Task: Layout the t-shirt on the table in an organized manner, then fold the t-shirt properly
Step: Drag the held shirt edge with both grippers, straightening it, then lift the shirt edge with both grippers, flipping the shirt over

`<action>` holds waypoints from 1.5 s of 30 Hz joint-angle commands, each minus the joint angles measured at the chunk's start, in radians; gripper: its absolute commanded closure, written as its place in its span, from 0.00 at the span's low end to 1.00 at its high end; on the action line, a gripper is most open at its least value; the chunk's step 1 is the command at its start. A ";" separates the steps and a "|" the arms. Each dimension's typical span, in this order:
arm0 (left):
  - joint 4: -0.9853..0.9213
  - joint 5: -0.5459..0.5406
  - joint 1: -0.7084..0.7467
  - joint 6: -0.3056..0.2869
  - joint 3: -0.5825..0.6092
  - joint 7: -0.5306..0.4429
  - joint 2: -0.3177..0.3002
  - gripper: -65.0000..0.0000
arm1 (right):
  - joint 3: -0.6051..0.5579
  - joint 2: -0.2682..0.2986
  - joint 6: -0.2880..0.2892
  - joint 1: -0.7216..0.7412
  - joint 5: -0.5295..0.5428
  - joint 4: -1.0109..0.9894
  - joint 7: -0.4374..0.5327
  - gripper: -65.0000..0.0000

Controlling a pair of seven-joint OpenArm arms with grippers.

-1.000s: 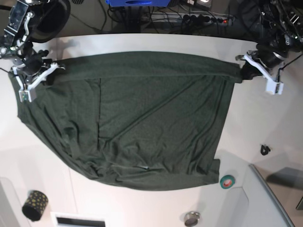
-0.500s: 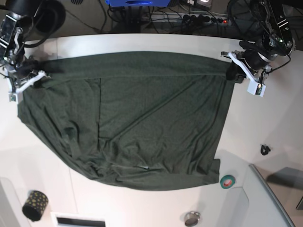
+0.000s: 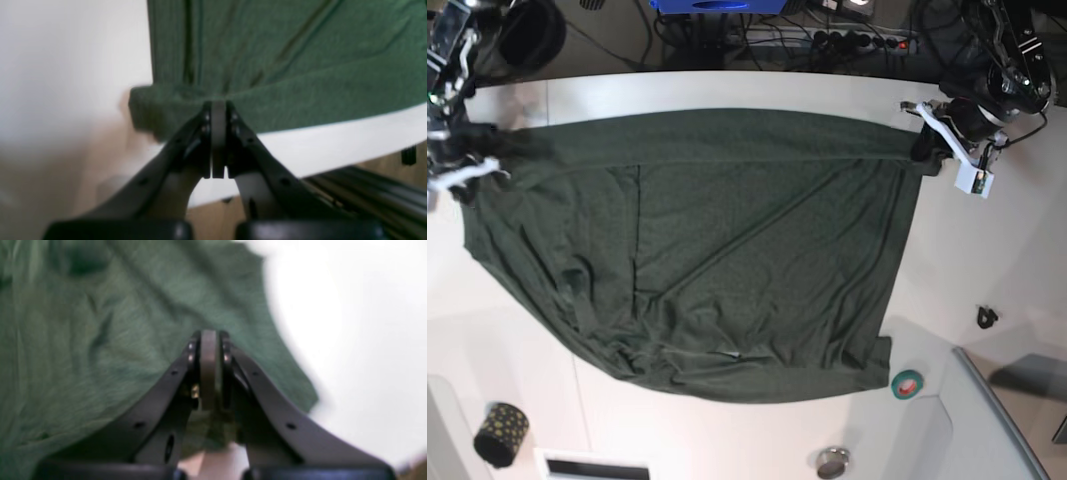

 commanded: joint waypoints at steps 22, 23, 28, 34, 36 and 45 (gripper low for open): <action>-0.276 0.013 -0.101 -0.009 0.069 -0.166 -0.034 1.00 | -0.150 0.147 0.001 0.074 0.009 -0.313 0.015 0.97; -0.284 0.043 -0.112 -0.009 0.069 -0.167 -0.029 1.00 | -0.150 0.148 0.001 0.074 0.009 -0.313 0.017 0.97; -0.252 0.102 -0.120 -0.009 0.068 -0.216 -0.002 1.00 | -0.149 0.144 0.001 0.057 0.009 -0.274 0.017 0.97; -0.152 0.102 -0.072 -0.009 0.077 -0.206 0.029 1.00 | -0.152 0.142 -0.011 0.017 0.011 -0.178 0.017 0.97; -0.178 0.111 -0.081 -0.009 0.082 -0.207 0.043 1.00 | -0.158 0.148 -0.040 0.042 0.011 -0.214 0.017 0.97; -0.411 0.128 -0.129 -0.009 0.098 -0.313 0.024 1.00 | -0.154 0.180 -0.052 0.108 0.009 -0.390 0.018 0.97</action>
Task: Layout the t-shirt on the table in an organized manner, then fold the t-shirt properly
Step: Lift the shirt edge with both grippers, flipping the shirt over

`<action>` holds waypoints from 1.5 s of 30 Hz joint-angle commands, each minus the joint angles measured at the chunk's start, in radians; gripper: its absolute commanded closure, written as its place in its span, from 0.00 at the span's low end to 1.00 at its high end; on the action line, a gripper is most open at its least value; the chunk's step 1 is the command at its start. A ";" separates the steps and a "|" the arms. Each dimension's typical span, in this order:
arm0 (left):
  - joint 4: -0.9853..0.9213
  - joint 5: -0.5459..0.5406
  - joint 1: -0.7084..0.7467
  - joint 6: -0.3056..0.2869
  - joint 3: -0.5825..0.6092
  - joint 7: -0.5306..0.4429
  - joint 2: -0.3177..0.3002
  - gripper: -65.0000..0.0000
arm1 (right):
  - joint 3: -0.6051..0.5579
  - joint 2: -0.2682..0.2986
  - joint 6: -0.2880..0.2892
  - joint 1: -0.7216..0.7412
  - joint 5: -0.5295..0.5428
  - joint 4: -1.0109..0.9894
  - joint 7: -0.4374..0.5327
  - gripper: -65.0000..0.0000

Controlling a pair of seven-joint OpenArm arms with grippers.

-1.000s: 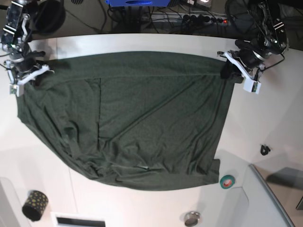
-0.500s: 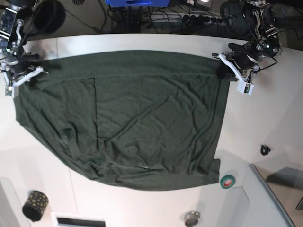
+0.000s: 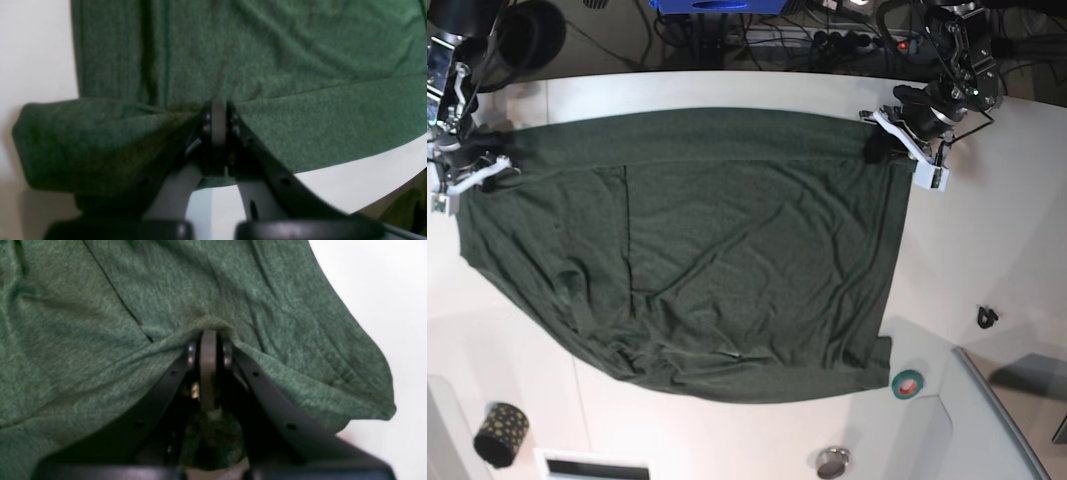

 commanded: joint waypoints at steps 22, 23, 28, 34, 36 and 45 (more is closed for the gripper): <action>0.015 0.132 0.119 0.000 -0.046 0.014 -0.051 1.00 | 0.002 -0.012 -0.002 -0.171 -0.005 0.152 -0.008 0.97; 0.015 0.132 0.122 0.000 -0.061 0.014 -0.051 1.00 | 0.002 -0.013 -0.002 -0.180 -0.005 0.159 -0.008 0.97; 0.015 0.132 0.127 0.000 -0.130 0.014 -0.056 1.00 | 0.002 -0.015 -0.002 -0.199 -0.005 0.172 -0.005 0.97; 0.170 0.132 0.125 0.000 -0.138 0.021 -0.040 1.00 | 0.002 -0.015 -0.002 -0.194 -0.005 0.268 -0.010 0.97; 0.242 0.136 0.122 0.000 -0.142 0.046 -0.014 1.00 | 0.002 -0.022 -0.004 -0.200 -0.005 0.336 -0.011 0.97; 0.429 0.132 0.101 0.000 -0.145 0.156 0.013 1.00 | -0.055 -0.071 0.004 -0.133 -0.005 0.567 -0.183 0.90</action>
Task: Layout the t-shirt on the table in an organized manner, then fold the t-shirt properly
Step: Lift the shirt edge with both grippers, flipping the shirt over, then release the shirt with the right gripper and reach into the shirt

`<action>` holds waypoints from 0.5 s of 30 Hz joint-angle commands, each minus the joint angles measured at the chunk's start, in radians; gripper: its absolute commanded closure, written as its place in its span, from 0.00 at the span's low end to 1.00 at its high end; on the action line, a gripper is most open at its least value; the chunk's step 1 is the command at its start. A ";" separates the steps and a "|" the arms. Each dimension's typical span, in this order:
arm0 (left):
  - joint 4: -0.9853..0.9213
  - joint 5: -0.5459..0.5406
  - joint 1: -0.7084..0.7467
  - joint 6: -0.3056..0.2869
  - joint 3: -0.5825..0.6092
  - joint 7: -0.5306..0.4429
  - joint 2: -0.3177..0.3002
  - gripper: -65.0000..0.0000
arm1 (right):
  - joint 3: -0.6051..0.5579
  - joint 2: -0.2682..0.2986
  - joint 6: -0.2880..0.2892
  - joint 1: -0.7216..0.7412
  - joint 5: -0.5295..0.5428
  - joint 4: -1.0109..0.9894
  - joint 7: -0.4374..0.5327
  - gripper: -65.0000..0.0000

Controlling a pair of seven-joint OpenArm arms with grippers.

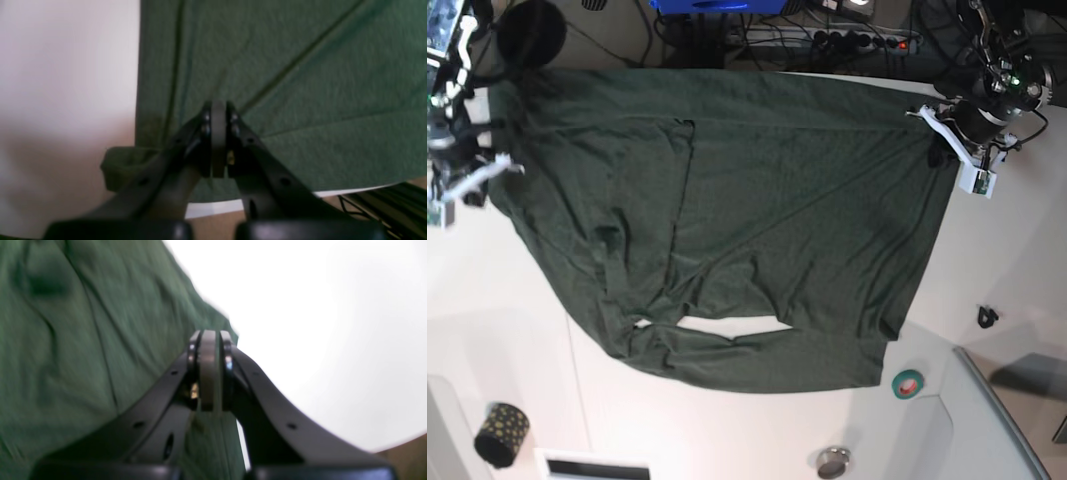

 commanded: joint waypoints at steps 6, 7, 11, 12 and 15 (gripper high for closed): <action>0.027 -0.012 0.021 -0.006 -0.003 -0.015 -0.003 1.00 | -0.216 0.054 0.012 0.214 0.014 -0.062 -0.102 0.44; 0.027 -0.012 0.030 -0.006 -0.003 -0.015 -0.003 1.00 | -0.239 0.054 0.012 0.249 0.014 -0.096 -0.114 0.41; 0.021 -0.020 0.041 -0.006 -0.071 -0.015 -0.002 1.00 | -0.314 0.048 0.006 0.369 0.014 -0.245 -0.137 0.40; 0.018 -0.038 0.041 -0.006 -0.100 -0.015 0.000 1.00 | -0.328 0.047 0.006 0.386 0.014 -0.274 -0.139 0.40; 0.018 -0.097 0.067 -0.006 -0.167 -0.015 -0.006 1.00 | -0.365 0.047 0.006 0.411 0.016 -0.314 -0.137 0.40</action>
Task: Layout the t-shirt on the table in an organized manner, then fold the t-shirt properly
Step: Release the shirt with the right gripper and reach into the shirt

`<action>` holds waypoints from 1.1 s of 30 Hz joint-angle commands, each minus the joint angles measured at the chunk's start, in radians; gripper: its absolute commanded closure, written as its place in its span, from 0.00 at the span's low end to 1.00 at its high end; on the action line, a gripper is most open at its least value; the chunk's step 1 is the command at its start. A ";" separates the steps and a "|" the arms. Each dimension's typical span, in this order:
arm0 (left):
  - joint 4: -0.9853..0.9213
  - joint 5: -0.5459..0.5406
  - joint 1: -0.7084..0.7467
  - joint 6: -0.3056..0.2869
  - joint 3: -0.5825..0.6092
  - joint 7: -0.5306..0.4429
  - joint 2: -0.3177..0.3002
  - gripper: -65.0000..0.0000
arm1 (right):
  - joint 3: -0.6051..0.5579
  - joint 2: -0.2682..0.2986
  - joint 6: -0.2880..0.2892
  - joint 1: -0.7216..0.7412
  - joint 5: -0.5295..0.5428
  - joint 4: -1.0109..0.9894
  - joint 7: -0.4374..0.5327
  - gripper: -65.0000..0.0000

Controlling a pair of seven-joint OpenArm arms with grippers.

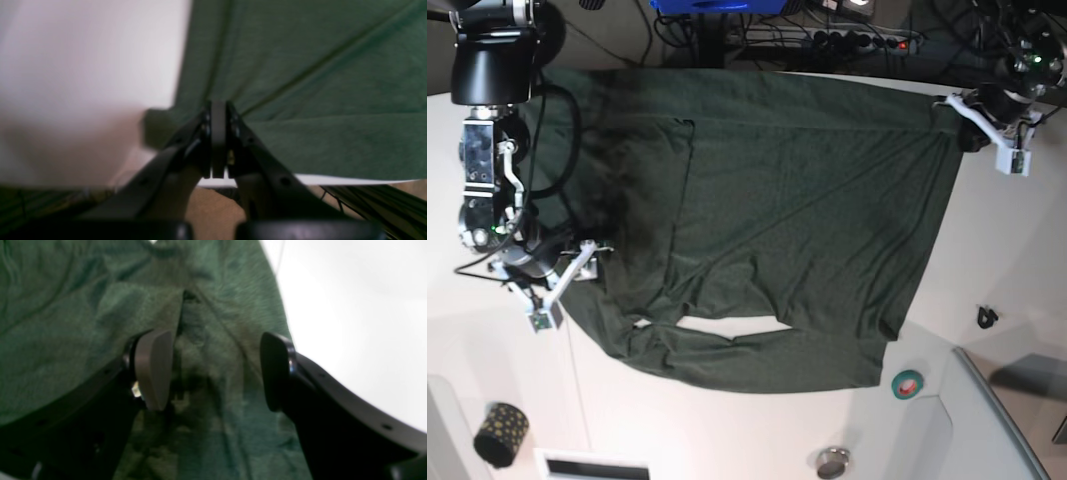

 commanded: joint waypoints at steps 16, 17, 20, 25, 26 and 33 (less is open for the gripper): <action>-0.007 -0.064 0.065 -0.009 -0.039 -0.015 -0.049 1.00 | -0.006 -0.048 0.001 0.162 0.008 -0.191 0.019 0.40; -0.007 -0.064 0.065 -0.009 -0.039 -0.015 -0.049 1.00 | -0.006 -0.048 0.001 0.162 0.008 -0.191 0.019 0.41; -0.007 -0.064 0.065 -0.009 -0.039 -0.015 -0.049 1.00 | -0.008 -0.050 0.001 0.162 0.010 -0.191 0.018 0.54; -0.007 -0.064 0.065 -0.009 -0.039 -0.015 -0.049 1.00 | -0.006 -0.068 0.001 0.174 0.010 -0.234 0.018 0.75; -0.007 -0.064 0.065 -0.009 -0.039 -0.015 -0.049 1.00 | -0.006 -0.068 0.001 0.182 0.010 -0.258 0.018 0.75; -0.007 -0.064 0.065 -0.009 -0.039 -0.015 -0.047 1.00 | -0.006 -0.090 0.001 0.185 0.011 -0.301 0.036 0.54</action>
